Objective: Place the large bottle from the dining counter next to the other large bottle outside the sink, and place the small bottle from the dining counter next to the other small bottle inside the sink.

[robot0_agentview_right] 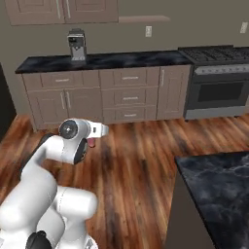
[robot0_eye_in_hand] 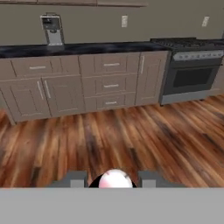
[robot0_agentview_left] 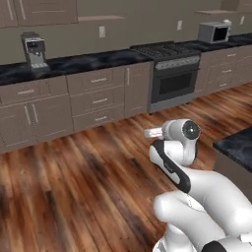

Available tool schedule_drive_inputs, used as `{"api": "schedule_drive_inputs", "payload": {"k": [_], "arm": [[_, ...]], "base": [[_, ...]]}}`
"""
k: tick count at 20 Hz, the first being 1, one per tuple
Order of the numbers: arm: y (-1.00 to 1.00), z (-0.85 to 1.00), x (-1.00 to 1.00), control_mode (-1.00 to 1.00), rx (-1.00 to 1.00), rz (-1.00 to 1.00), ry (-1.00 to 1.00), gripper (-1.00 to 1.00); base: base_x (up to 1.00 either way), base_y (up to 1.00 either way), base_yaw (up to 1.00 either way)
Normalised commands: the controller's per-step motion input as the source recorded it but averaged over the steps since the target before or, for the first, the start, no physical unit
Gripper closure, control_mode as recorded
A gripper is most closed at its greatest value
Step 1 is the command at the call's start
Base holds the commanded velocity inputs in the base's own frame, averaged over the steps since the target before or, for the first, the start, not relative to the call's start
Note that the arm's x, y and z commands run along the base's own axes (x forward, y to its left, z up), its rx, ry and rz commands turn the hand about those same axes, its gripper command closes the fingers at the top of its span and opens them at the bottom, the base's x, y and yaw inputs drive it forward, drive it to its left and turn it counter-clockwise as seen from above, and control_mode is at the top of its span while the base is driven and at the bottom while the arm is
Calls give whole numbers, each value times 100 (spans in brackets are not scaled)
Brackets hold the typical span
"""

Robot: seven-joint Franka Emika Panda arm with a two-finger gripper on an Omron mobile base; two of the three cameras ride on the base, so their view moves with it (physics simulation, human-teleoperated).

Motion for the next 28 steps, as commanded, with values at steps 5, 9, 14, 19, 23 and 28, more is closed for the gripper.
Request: {"api": "schedule_drive_inputs", "payload": {"k": [5,9,14,19,23,28], "arm": [[0,0,0,100,0,0,0,100],[0,0,0,100,0,0,0,100],[0,0,0,100,0,0,0,100],[0,0,0,100,0,0,0,100],[0,0,0,100,0,0,0,100],[0,0,0,100,0,0,0,100]], "base": [[84,45,-46],[78,42,-47],[70,41,-48],[59,41,-51],[65,33,-53],[63,29,-54]]}}
